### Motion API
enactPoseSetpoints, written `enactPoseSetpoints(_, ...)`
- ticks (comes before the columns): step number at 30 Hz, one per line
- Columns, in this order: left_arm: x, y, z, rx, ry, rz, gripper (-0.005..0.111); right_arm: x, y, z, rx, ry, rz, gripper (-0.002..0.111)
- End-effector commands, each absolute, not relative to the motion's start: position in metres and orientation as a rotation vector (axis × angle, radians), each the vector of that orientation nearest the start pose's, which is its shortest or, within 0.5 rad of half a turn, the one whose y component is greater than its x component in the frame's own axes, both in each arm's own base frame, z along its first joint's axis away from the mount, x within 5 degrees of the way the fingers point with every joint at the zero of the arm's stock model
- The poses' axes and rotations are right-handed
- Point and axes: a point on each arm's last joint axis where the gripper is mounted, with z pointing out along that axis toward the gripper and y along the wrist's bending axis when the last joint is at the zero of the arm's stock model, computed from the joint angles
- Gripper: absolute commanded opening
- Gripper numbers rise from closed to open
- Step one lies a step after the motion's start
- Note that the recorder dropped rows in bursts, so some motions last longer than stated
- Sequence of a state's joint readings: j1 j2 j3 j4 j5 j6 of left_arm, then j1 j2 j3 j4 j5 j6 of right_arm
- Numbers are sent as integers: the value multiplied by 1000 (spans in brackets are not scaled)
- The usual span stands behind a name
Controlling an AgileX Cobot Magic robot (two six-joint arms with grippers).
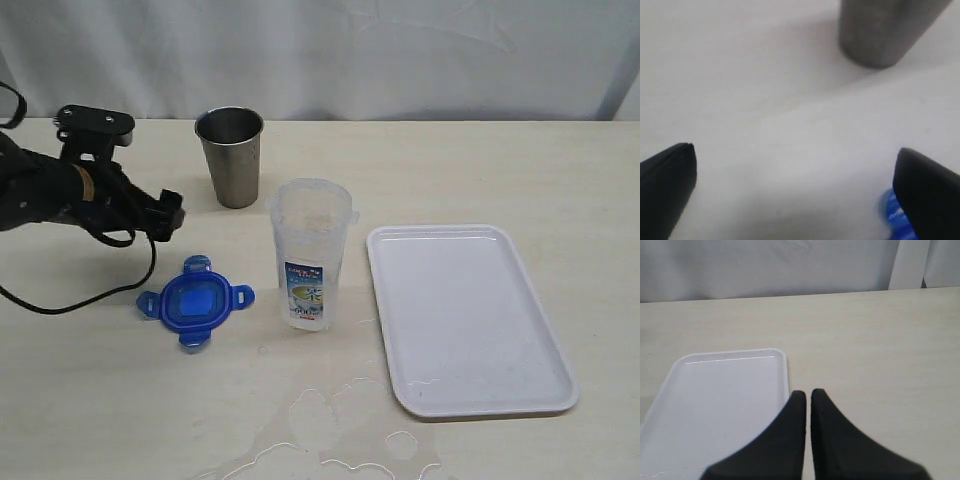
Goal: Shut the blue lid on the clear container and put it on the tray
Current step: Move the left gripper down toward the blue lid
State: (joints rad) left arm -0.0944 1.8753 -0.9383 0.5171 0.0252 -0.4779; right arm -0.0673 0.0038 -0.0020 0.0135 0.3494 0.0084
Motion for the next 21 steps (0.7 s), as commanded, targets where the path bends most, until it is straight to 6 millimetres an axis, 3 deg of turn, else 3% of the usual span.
enactPoseSetpoints(1, 337, -18, 153, 12, 2627, 153, 105, 53, -3, 182, 71, 1828, -32, 4)
enactPoseSetpoints(6, 321, -12, 155, -111, 2776, 226, 105, 53, -3, 182, 71, 1828, -32, 4)
enactPoseSetpoints(13, 312, -18, 152, -190, 2866, 177, 103, 53, -3, 182, 71, 1828, -32, 4)
enactPoseSetpoints(17, 313, -32, 153, -117, 2844, 159, 84, 53, -3, 182, 71, 1828, -32, 4)
enactPoseSetpoints(21, 314, -47, 153, 19, 2820, 143, 58, 53, -3, 182, 71, 1828, -32, 4)
